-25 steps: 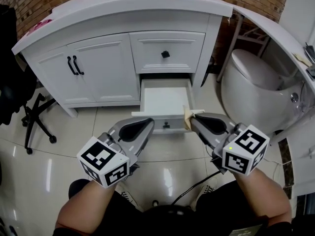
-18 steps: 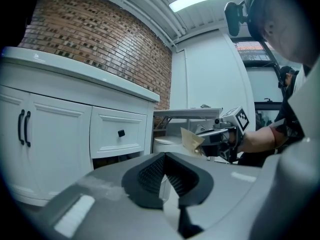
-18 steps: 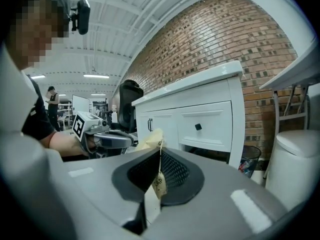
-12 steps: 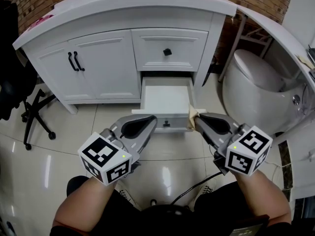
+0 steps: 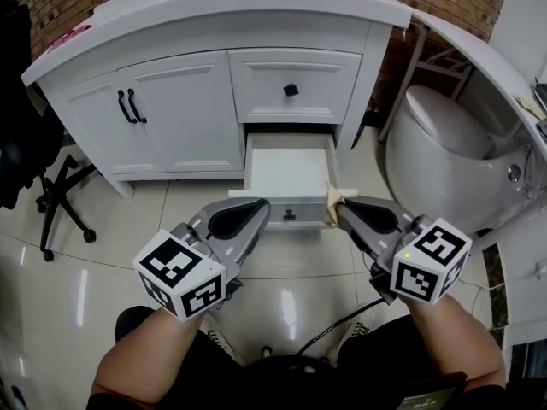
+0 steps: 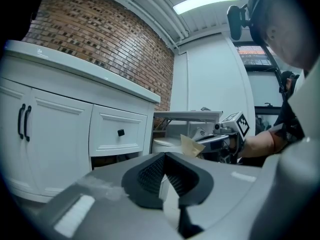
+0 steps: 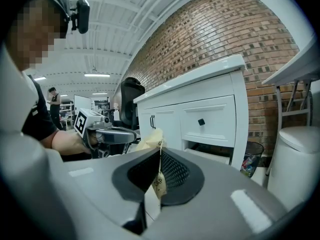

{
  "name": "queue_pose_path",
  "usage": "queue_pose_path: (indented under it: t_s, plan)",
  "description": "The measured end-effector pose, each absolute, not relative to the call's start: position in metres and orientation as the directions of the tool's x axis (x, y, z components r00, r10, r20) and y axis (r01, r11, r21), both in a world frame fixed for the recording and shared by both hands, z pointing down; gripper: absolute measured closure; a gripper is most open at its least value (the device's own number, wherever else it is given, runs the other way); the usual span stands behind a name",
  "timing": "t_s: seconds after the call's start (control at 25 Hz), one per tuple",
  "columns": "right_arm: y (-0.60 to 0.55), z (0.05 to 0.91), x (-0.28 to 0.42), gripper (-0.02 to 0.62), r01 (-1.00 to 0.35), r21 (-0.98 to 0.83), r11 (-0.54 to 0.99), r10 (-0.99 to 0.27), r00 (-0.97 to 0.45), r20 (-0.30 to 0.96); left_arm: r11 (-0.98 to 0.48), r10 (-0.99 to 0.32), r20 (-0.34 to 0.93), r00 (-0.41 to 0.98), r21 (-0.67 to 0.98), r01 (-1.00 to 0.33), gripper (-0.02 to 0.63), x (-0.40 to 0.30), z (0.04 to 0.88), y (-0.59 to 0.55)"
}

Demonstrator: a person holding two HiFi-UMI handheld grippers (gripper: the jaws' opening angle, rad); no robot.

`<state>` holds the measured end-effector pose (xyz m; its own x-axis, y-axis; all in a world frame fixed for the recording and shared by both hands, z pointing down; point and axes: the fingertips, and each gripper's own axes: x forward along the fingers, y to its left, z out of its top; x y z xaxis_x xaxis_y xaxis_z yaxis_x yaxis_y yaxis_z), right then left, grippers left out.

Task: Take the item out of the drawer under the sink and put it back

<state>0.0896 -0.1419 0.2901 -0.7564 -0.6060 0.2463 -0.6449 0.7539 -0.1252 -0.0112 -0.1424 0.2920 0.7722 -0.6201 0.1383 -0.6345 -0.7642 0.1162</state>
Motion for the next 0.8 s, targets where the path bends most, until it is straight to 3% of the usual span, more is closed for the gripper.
queue_pose_path:
  t_s: [0.8]
  plan:
    - [-0.1428,0.2943,0.0884,0.586,-0.64,-0.139,0.756,-0.597,-0.76,0.258,-0.764,-0.622,0.14,0.77,0.106,-0.636,0.6,-0.0113,0.2908,-0.1403]
